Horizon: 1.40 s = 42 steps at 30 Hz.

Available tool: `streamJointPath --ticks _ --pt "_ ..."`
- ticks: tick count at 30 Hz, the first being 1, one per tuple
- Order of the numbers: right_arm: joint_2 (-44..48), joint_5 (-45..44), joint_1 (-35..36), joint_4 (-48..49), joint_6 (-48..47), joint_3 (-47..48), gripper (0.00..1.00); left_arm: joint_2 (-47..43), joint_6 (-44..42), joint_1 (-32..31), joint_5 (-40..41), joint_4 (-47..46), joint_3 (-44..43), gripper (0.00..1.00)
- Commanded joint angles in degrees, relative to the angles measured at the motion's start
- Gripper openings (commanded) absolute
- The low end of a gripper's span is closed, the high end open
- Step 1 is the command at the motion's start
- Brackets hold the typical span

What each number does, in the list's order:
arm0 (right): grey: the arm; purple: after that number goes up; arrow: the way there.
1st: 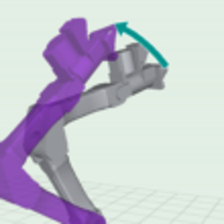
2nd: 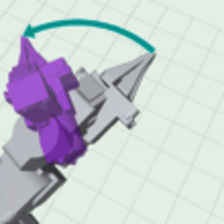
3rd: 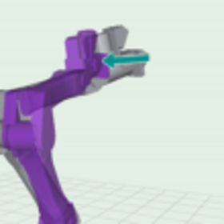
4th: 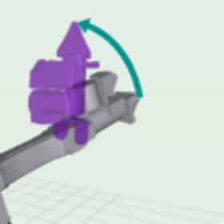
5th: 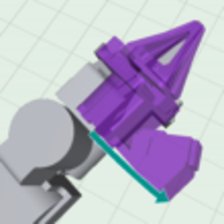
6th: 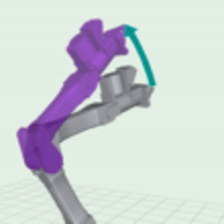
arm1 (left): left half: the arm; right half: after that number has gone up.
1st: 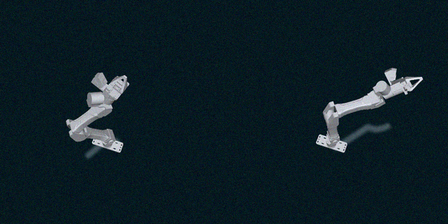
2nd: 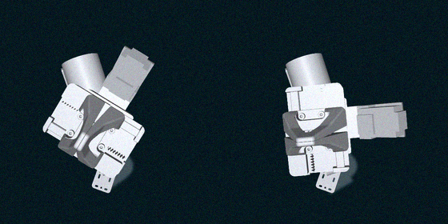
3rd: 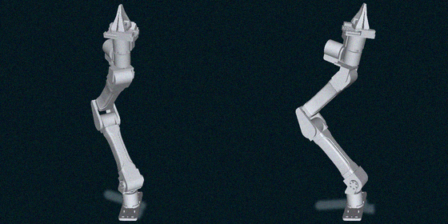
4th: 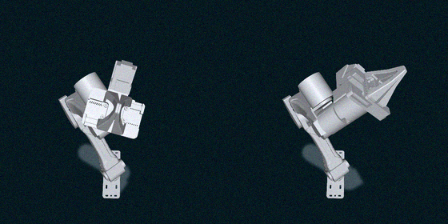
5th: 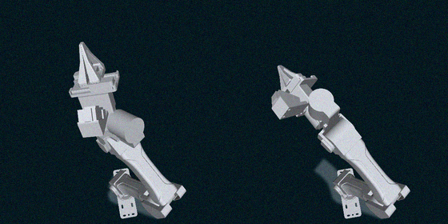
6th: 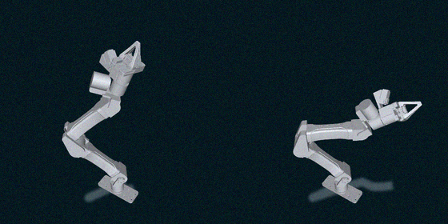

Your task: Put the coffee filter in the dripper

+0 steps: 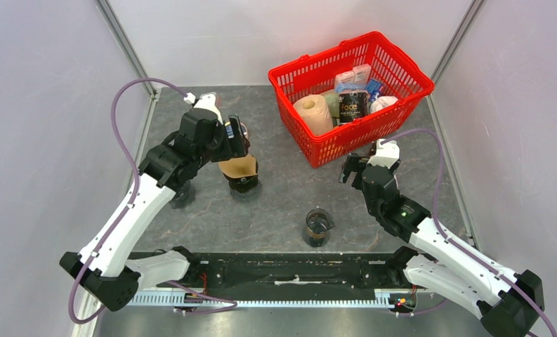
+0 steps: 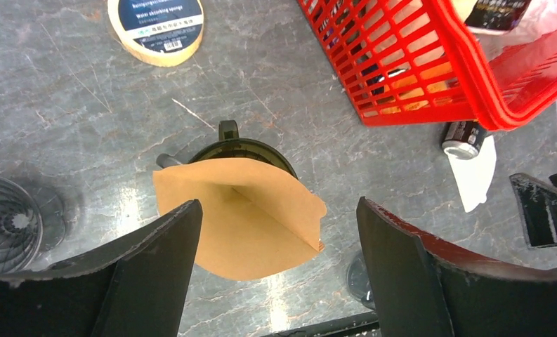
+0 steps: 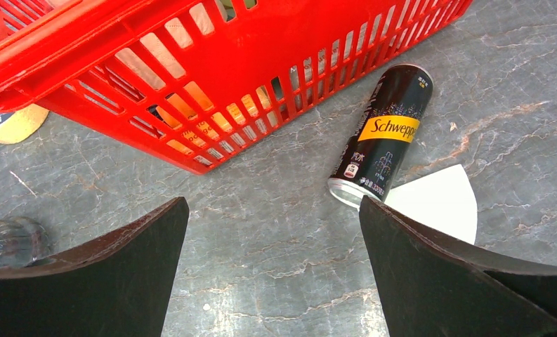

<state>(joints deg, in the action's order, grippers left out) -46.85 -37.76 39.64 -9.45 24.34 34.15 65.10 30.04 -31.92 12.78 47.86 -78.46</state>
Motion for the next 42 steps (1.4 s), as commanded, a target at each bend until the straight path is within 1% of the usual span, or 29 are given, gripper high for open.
streamJointPath --ticks 1,6,11,23,28,33,38,42 --pt "0.81 -0.13 0.03 2.36 -0.46 0.22 0.99 0.99 1.43 -0.16 -2.57 -4.54 3.11 0.88" --pt "0.91 -0.29 0.02 2.40 -0.34 0.20 0.99 2.57 1.88 -0.16 -4.98 -11.01 5.93 0.89" --pt "0.40 -0.34 0.09 2.36 -0.41 0.22 0.99 5.99 2.55 -0.07 -6.62 -11.18 6.30 0.90" --pt "-0.23 -0.33 0.09 2.49 -0.56 0.32 0.99 9.34 2.43 0.00 -3.80 -14.08 8.32 0.91" --pt "-0.51 -0.34 0.08 2.62 -0.57 0.31 0.99 8.95 2.69 -0.03 -4.89 -13.39 8.66 0.92" --pt "-0.57 -0.38 0.09 2.59 -0.59 0.31 0.99 5.55 2.92 -0.03 -7.68 -11.78 9.55 0.92" --pt "-0.85 -0.44 0.09 2.68 -0.56 0.21 0.99 2.48 2.67 -0.03 -7.66 -8.58 8.67 0.92" --pt "-0.65 -0.45 0.09 2.59 -0.62 0.26 0.99 1.92 2.57 0.00 -6.20 -5.35 7.06 0.92"
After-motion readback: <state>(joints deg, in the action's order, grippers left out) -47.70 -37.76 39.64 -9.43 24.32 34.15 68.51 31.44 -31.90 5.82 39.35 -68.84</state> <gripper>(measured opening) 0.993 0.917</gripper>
